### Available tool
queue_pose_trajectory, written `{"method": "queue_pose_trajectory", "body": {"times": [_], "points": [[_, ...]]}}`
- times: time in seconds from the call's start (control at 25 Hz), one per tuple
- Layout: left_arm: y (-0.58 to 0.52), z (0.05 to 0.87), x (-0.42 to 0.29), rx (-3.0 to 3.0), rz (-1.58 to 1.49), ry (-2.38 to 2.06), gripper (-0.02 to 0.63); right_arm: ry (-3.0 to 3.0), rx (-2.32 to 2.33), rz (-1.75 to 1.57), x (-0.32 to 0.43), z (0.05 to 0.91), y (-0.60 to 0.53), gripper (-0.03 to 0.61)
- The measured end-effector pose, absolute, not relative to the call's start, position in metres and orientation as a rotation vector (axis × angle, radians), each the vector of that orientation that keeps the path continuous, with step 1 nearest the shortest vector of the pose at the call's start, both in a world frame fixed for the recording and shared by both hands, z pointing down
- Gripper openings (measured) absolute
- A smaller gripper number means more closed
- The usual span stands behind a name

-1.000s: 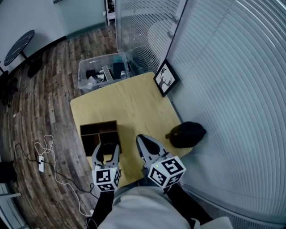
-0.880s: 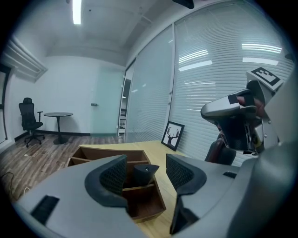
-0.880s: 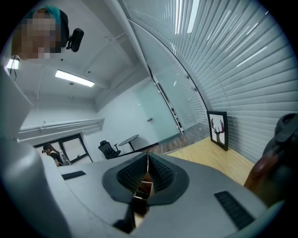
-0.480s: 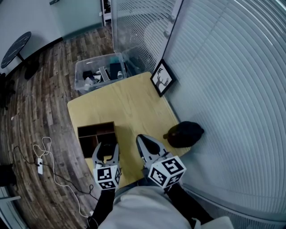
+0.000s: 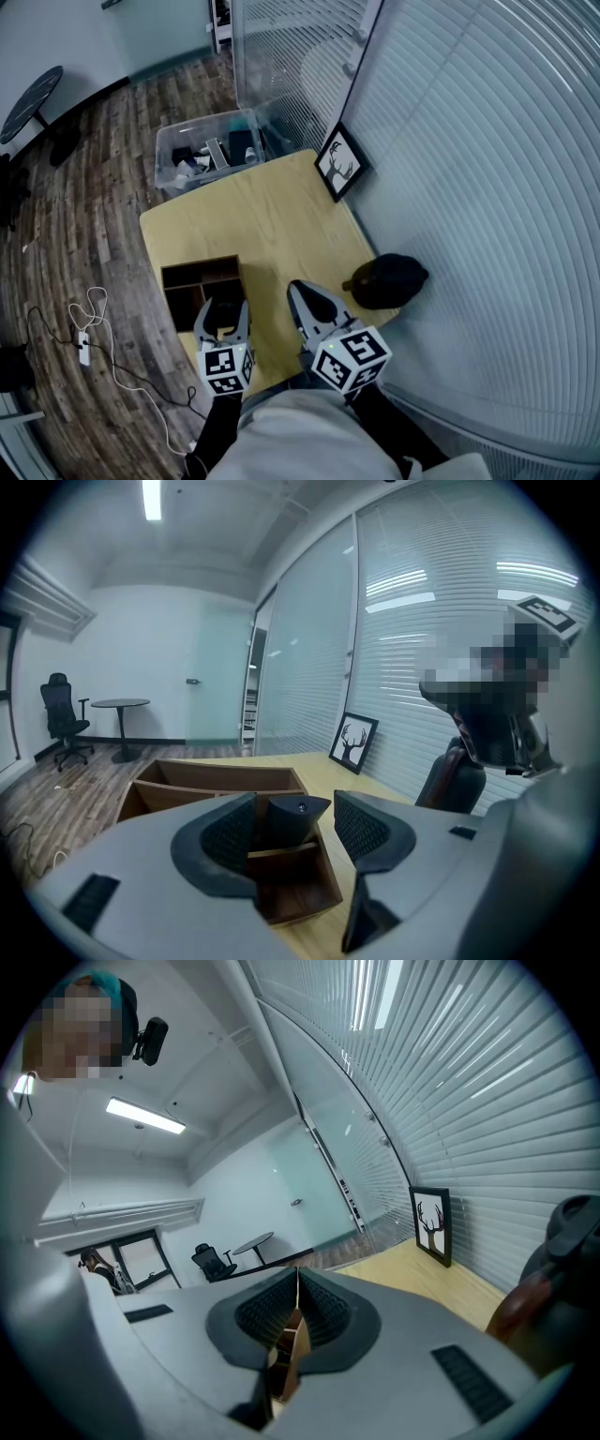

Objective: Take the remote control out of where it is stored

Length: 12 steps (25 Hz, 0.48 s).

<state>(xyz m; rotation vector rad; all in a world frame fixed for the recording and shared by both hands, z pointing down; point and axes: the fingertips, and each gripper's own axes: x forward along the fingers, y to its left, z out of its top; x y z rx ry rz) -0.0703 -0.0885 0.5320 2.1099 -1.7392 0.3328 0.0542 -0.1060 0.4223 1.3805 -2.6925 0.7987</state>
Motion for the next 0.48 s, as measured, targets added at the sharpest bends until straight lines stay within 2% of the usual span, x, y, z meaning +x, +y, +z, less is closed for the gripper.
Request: {"method": "queue_pose_trajectory", "body": {"times": [0.48], "points": [[-0.0912,0.5426,-0.0672,2.113,0.355,-1.725,0.241,-2.698,1.404,0.793,0.0592,0.4261,-0.1106,0.005]]}}
